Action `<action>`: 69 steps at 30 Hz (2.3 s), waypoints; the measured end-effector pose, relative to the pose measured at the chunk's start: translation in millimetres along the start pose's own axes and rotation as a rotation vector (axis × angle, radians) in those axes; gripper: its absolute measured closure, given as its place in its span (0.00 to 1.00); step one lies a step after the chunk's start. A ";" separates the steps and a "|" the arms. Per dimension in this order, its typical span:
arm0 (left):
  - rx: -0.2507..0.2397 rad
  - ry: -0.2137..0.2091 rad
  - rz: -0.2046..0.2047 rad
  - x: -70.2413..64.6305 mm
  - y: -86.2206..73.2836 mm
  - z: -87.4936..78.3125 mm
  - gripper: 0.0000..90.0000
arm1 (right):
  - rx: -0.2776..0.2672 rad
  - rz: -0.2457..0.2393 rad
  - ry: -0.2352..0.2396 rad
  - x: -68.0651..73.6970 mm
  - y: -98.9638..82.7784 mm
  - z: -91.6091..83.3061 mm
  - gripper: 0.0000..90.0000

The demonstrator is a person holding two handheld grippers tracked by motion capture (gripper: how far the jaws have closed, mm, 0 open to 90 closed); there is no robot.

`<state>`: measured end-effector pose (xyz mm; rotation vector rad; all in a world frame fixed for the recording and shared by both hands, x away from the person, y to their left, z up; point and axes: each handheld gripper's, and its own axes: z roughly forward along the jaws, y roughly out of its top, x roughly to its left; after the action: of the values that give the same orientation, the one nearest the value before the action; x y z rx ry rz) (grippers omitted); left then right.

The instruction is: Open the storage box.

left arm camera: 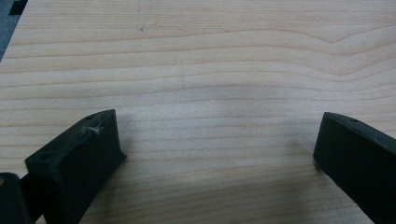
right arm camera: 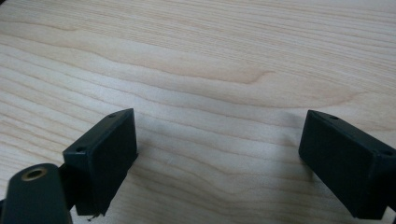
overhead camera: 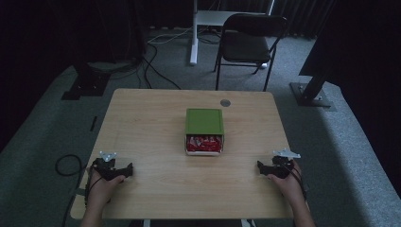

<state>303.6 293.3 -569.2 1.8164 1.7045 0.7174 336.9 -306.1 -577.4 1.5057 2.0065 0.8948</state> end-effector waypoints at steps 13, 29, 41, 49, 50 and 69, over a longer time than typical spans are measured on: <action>0.000 -0.036 0.046 -2.5 0.4 -0.1 0.02 | 0.000 0.000 0.000 0.0 0.0 0.0 0.12; -0.021 -0.056 0.186 -32.6 15.3 -7.7 0.02 | 0.000 0.000 0.000 0.0 0.0 0.0 0.12; -0.044 -0.097 0.271 -61.4 22.1 -8.1 0.02 | 0.000 0.000 0.000 0.0 0.0 0.0 0.12; -0.109 -0.153 0.339 -88.3 31.9 -15.0 0.02 | 0.000 0.000 0.000 0.0 0.0 0.0 0.12; -0.114 -0.161 0.345 -91.1 33.4 -16.4 0.02 | 0.000 0.000 0.000 0.0 0.0 0.0 0.12; -0.212 -0.269 0.512 -143.5 53.9 -38.2 0.02 | -0.001 0.002 0.000 0.2 0.1 0.0 0.12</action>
<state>306.8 148.3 -506.5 2.1007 0.9589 0.7762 337.0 -305.9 -577.3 1.5078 2.0048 0.8960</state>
